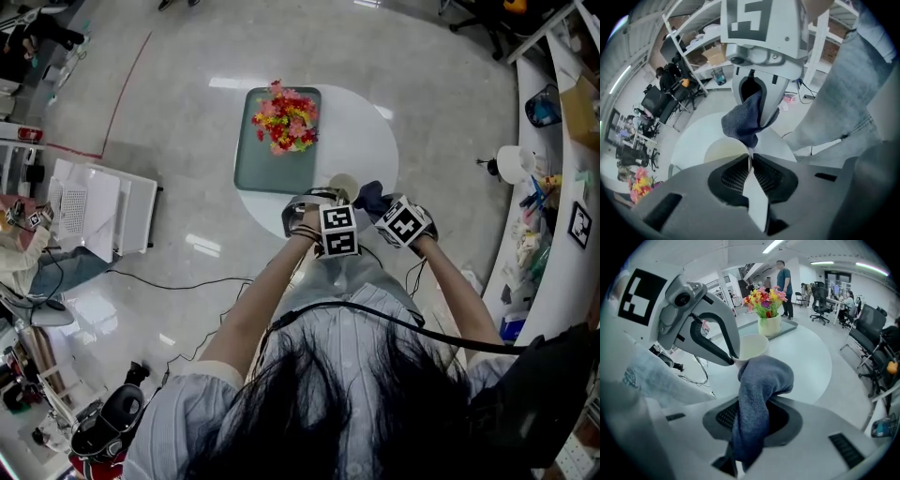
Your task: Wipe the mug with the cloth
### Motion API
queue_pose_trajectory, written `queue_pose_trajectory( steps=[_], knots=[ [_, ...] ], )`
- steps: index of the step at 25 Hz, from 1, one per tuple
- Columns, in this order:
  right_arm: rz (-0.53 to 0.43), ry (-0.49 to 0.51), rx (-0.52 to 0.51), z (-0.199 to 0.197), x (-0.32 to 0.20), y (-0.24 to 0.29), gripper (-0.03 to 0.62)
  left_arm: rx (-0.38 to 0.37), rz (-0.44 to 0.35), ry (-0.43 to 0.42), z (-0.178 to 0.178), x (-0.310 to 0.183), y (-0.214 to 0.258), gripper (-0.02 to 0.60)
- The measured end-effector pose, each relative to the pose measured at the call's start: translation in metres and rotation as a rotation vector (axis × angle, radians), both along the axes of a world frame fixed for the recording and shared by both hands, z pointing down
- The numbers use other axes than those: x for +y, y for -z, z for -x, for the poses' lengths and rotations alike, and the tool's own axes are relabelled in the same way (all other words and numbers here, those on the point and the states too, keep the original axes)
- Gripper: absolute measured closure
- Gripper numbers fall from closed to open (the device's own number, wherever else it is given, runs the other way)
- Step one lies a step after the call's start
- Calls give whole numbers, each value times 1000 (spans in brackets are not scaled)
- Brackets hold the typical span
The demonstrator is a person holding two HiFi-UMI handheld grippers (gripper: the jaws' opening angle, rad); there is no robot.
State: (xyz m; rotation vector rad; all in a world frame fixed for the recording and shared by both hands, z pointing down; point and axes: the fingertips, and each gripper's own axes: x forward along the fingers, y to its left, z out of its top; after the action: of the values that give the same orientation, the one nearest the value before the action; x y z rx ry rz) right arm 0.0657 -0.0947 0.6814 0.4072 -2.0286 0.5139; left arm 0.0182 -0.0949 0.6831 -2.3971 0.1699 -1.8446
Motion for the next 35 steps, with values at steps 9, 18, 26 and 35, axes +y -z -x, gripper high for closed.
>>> queue_pose_trajectory(
  steps=[9,18,26,35],
  knots=[
    [-58,190,66,-1,-1,3,493,-126,-36,-434,17,14,-3,535],
    [-116,387,130,0,-9,4,493,-203,-63,-704,28,16,-4,535],
    [-206,549,213,5,-31,3,493,-280,-119,-873,37,13,-6,535],
    [-299,738,324,10,-55,5,493,-309,-156,-948,38,13,-7,535]
  ],
)
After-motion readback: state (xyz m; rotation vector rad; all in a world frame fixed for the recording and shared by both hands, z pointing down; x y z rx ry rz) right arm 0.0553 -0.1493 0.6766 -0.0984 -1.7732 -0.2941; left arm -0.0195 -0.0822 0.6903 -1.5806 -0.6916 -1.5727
